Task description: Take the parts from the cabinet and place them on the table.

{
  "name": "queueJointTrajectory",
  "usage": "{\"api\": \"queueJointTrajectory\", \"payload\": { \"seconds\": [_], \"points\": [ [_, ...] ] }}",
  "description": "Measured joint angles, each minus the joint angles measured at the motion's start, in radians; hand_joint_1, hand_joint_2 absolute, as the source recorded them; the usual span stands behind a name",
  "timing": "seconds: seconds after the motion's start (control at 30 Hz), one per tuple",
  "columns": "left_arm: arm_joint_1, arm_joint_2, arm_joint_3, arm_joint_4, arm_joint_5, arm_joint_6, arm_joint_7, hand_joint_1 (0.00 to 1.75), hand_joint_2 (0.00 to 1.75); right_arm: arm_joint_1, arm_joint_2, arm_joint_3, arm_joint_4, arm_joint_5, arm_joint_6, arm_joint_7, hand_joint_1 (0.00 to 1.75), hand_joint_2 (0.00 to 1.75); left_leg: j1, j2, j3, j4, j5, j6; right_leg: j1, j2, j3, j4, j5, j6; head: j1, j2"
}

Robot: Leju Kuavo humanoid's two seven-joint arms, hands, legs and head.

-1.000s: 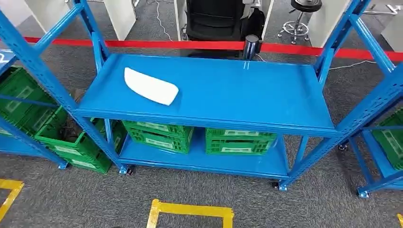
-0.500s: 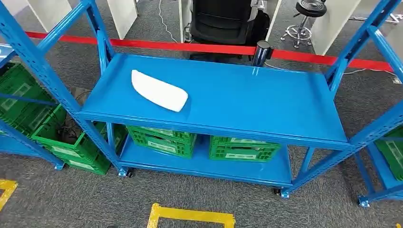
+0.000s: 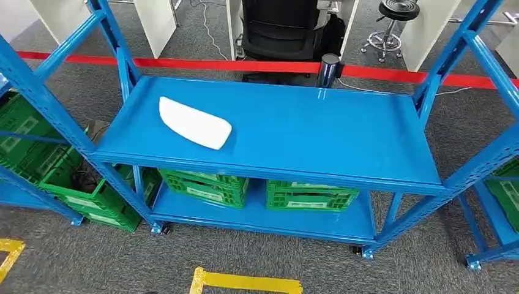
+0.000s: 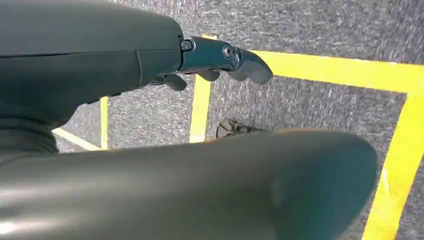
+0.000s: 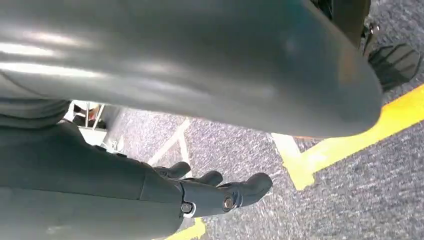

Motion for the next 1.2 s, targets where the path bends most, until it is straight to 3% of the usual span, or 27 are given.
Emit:
{"api": "queueJointTrajectory", "payload": {
  "seconds": [0.47, 0.5, 0.53, 0.57, 0.7, 0.77, 0.8, 1.2],
  "points": [
    [0.001, 0.0, 0.0, 0.0, -0.006, 0.006, 0.0, 0.0, 0.0, 0.0, 0.0, 0.0, 0.0, -0.008, -0.003, -0.001, 0.0, 0.0, -0.004, 0.0, 0.001, 0.0, 0.002, -0.004, -0.003, 0.0, 0.003, 0.0, 0.001, -0.001, -0.003, 0.0],
    [0.001, 0.0, 0.0, 0.0, -0.006, 0.006, 0.0, 0.0, 0.0, 0.0, 0.0, 0.0, 0.0, -0.008, -0.003, -0.002, 0.0, 1.75, -0.004, 0.0, 0.001, 0.0, 0.002, -0.003, -0.003, 0.0, 0.003, 0.0, 0.001, -0.001, -0.003, 0.0],
    [0.001, 0.0, 0.0, 0.0, -0.007, 0.006, 0.0, 0.0, 0.0, 0.0, 0.0, 0.0, 0.0, -0.008, -0.003, -0.002, 0.0, 0.0, -0.005, 0.0, 0.001, 0.0, 0.002, -0.003, -0.004, 0.0, 0.003, -0.001, 0.001, -0.001, -0.003, 0.0],
    [0.001, 0.0, 0.0, 0.0, -0.009, 0.006, -0.001, 0.0, 0.0, 0.0, 0.0, 0.0, 0.0, -0.01, -0.001, -0.003, 0.0, 1.75, -0.005, 0.0, 0.001, 0.0, 0.002, -0.003, -0.004, 0.0, 0.003, -0.001, 0.001, -0.001, -0.004, 0.0],
    [0.002, 0.0, 0.0, 0.0, -0.018, 0.027, -0.003, 0.0, 0.0, 0.002, 0.002, 0.0, 0.0, -0.036, 0.027, -0.032, 0.0, 1.75, -0.005, 0.0, 0.0, 0.0, 0.002, -0.003, -0.004, 0.0, 0.003, -0.002, 0.002, 0.0, -0.004, 0.0],
    [0.016, 0.002, -0.001, -0.005, -0.016, 0.019, 0.002, 0.0, 0.0, 0.016, 0.002, -0.003, -0.005, 0.023, 0.047, -0.039, 0.0, 1.75, -0.005, 0.0, 0.001, 0.0, 0.002, -0.003, -0.004, 0.0, 0.004, -0.002, 0.001, 0.0, -0.005, 0.0],
    [0.025, 0.003, -0.001, -0.011, -0.012, 0.014, 0.005, 0.0, 0.0, 0.027, 0.002, -0.006, -0.008, 0.052, 0.054, -0.04, 0.0, 0.0, -0.005, 0.0, 0.002, 0.0, 0.001, -0.002, -0.004, 0.0, 0.004, -0.002, 0.001, 0.0, -0.005, 0.0],
    [0.156, 0.025, -0.01, -0.089, 0.068, -0.056, 0.07, 0.0, 0.0, 0.156, -0.009, -0.065, -0.088, 0.4, 0.132, -0.088, 0.0, 0.0, -0.005, 0.0, 0.002, -0.001, 0.0, 0.0, -0.004, 0.0, 0.004, -0.002, 0.0, 0.0, -0.006, 0.0]
  ]
}}
